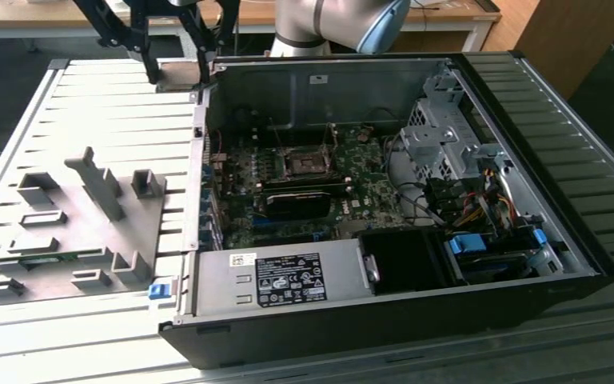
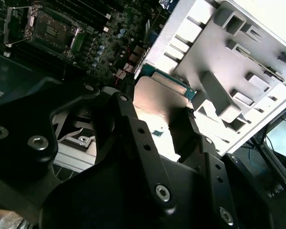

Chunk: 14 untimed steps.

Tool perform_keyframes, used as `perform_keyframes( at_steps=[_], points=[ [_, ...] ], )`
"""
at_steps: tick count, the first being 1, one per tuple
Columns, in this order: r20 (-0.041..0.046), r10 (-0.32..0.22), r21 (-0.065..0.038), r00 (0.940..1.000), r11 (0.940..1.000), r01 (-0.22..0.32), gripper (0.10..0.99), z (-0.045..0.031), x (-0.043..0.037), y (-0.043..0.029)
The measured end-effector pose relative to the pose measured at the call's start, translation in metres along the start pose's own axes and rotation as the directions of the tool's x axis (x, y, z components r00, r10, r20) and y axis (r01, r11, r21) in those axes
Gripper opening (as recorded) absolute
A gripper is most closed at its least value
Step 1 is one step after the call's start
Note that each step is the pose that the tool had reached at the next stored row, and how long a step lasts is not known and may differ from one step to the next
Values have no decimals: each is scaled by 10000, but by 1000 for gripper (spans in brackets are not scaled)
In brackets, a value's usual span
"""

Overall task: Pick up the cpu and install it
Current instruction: 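Pick up the cpu and move it towards the insertion slot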

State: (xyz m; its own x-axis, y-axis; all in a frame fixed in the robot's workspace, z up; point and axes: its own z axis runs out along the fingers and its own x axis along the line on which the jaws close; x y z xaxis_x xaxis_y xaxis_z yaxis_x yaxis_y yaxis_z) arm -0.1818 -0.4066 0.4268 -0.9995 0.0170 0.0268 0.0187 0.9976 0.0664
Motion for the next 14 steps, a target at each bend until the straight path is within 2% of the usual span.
perform_keyframes(
  at_steps=[14],
  points=[
    [0, 0, 0, 10000, 10000, 0, 545, -5, -203, 4]
  ],
)
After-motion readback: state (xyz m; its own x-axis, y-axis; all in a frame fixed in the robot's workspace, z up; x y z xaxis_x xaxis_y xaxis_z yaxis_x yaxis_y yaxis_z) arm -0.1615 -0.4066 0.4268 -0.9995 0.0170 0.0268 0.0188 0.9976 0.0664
